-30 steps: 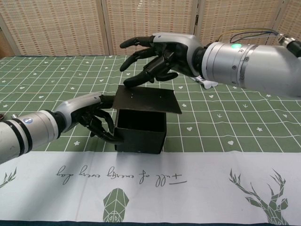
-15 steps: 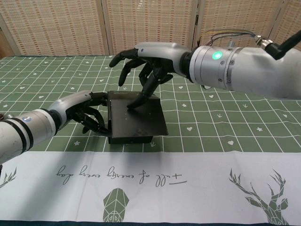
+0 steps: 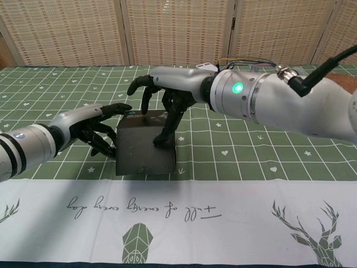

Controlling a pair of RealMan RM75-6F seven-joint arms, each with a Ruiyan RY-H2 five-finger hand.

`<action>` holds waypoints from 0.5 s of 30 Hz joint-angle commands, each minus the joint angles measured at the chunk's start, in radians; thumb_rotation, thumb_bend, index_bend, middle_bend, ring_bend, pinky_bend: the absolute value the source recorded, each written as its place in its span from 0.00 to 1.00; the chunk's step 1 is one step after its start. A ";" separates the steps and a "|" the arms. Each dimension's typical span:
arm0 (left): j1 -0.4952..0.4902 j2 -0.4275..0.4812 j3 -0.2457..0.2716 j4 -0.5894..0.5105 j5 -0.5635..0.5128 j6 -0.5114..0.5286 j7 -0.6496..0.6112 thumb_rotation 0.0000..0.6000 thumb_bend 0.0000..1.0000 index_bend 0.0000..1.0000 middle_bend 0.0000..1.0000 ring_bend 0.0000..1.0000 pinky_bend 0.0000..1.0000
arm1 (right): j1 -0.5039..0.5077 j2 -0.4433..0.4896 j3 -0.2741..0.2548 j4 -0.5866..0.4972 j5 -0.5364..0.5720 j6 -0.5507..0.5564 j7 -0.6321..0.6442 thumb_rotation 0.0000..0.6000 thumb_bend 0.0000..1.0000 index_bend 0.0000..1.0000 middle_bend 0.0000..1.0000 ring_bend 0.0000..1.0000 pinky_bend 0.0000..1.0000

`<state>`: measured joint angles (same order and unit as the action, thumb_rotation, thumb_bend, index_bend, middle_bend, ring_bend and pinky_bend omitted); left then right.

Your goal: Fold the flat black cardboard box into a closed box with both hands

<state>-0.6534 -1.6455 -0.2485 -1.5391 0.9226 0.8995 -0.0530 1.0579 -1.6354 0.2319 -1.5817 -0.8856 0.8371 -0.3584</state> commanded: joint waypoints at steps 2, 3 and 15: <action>0.016 0.044 0.007 -0.044 0.017 0.007 0.001 1.00 0.07 0.00 0.00 0.43 0.76 | 0.007 -0.004 -0.020 -0.001 0.008 0.022 -0.045 1.00 0.00 0.14 0.31 0.74 1.00; 0.019 0.059 0.011 -0.054 0.026 0.009 0.004 1.00 0.07 0.00 0.00 0.43 0.76 | 0.007 -0.007 -0.027 0.002 0.003 0.032 -0.060 1.00 0.00 0.14 0.31 0.74 1.00; 0.032 0.143 0.064 -0.134 0.086 0.011 0.053 1.00 0.07 0.00 0.00 0.40 0.75 | -0.028 -0.119 -0.096 0.133 -0.133 0.145 -0.119 1.00 0.14 0.20 0.33 0.75 1.00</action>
<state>-0.6218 -1.5045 -0.1890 -1.6693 1.0041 0.9089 -0.0041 1.0420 -1.7281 0.1511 -1.4836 -0.9832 0.9629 -0.4826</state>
